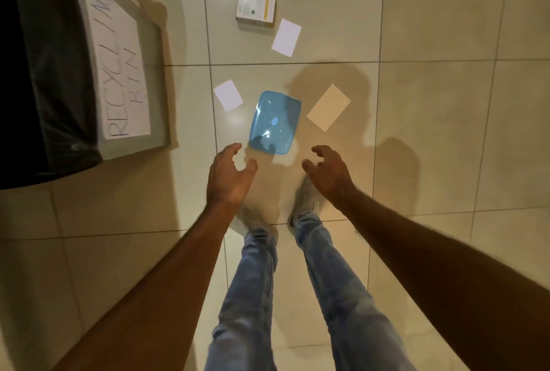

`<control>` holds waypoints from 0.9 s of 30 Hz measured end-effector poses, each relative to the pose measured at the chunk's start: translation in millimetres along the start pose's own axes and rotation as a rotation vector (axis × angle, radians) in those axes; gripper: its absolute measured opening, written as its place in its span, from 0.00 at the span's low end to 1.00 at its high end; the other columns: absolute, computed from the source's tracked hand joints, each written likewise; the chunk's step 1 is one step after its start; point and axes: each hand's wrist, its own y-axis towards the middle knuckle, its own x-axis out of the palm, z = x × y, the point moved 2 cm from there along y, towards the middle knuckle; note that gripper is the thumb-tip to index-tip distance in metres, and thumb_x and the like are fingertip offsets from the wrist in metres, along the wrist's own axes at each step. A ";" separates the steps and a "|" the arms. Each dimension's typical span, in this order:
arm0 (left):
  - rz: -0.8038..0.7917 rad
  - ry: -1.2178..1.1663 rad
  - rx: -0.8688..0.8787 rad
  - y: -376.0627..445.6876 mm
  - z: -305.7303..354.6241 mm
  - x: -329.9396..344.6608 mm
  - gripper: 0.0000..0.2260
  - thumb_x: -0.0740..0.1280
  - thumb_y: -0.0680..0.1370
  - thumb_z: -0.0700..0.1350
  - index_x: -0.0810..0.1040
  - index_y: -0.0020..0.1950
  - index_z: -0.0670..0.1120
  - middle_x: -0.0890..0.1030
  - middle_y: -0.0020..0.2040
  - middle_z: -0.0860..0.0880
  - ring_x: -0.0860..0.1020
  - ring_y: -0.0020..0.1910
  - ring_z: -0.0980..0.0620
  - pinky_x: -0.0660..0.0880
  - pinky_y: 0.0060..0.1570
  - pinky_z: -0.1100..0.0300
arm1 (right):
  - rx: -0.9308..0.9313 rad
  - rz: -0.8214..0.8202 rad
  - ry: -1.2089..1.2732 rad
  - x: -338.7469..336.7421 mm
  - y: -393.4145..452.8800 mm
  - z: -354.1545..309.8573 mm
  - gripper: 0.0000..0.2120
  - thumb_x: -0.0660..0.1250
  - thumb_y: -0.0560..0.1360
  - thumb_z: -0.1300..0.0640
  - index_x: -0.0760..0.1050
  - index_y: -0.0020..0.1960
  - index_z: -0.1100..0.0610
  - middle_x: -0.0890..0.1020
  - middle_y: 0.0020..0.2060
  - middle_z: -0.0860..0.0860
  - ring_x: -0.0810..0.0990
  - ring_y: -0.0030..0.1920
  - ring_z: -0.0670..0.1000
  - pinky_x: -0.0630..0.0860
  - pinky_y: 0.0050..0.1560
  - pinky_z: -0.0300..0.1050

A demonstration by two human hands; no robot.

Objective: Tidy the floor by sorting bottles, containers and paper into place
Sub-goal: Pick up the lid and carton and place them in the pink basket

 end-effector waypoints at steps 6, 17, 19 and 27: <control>0.025 -0.065 -0.050 78.9 -25.1 59.0 0.23 0.71 0.78 0.53 0.74 0.73 0.50 0.77 0.70 0.51 0.77 0.66 0.48 0.75 0.65 0.53 | 0.051 0.029 0.103 13.1 93.3 32.1 0.27 0.68 0.80 0.49 0.69 0.76 0.56 0.74 0.72 0.53 0.74 0.70 0.55 0.74 0.70 0.56; 0.079 -0.131 -0.103 215.3 -74.9 138.9 0.23 0.71 0.78 0.53 0.75 0.72 0.48 0.77 0.69 0.49 0.77 0.61 0.52 0.71 0.56 0.61 | 0.106 -0.005 0.308 71.3 235.1 71.1 0.26 0.68 0.80 0.48 0.67 0.76 0.52 0.76 0.68 0.51 0.77 0.64 0.52 0.79 0.65 0.54; 0.091 -0.131 -0.102 230.9 -82.4 148.0 0.25 0.71 0.78 0.53 0.74 0.73 0.48 0.77 0.69 0.49 0.75 0.58 0.54 0.70 0.54 0.62 | 0.115 -0.011 0.327 82.2 249.8 76.5 0.27 0.67 0.81 0.49 0.66 0.77 0.53 0.77 0.67 0.52 0.78 0.64 0.53 0.79 0.65 0.54; 0.088 -0.154 -0.073 266.1 -106.9 175.3 0.27 0.73 0.77 0.54 0.74 0.73 0.45 0.77 0.68 0.47 0.77 0.64 0.49 0.75 0.61 0.58 | 0.147 0.013 0.415 109.6 279.0 86.6 0.24 0.64 0.83 0.56 0.64 0.78 0.53 0.77 0.66 0.52 0.78 0.63 0.53 0.79 0.65 0.53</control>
